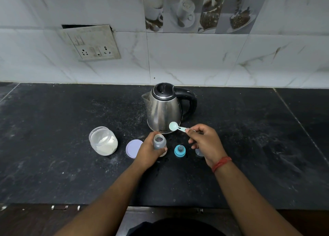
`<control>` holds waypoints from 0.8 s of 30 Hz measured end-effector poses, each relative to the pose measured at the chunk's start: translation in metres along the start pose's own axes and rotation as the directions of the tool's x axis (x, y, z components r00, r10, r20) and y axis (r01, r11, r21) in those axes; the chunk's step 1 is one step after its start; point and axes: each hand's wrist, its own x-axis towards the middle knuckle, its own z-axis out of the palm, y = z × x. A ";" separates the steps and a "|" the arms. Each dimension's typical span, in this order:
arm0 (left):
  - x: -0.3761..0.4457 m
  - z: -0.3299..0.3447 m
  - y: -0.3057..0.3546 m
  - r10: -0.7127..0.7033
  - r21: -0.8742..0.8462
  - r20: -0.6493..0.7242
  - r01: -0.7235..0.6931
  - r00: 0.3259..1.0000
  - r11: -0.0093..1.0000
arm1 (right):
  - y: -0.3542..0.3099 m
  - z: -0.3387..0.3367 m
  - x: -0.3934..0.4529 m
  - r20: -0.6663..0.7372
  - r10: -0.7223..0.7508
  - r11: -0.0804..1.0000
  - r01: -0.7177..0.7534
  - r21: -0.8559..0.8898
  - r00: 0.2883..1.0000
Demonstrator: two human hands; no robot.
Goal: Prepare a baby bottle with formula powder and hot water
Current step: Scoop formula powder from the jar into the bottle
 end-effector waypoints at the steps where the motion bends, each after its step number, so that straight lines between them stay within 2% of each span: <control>1: 0.000 0.001 0.000 0.001 -0.003 0.002 -0.001 1.000 1.000 | 0.000 0.000 -0.001 0.001 0.000 1.000 0.000 0.000 1.000; 12: -0.005 -0.010 -0.003 0.028 -0.070 0.043 -0.025 0.999 0.997 | 0.000 0.006 -0.002 -0.005 -0.006 1.000 0.006 -0.007 1.000; 19: -0.021 -0.051 0.012 0.147 -0.016 -0.166 -0.152 0.975 0.988 | -0.006 0.036 0.000 0.021 -0.033 0.999 0.033 0.011 0.999; 24: -0.034 -0.094 0.005 0.184 0.064 -0.282 -0.173 0.942 0.983 | -0.012 0.080 0.003 0.058 -0.066 0.997 0.068 -0.030 0.996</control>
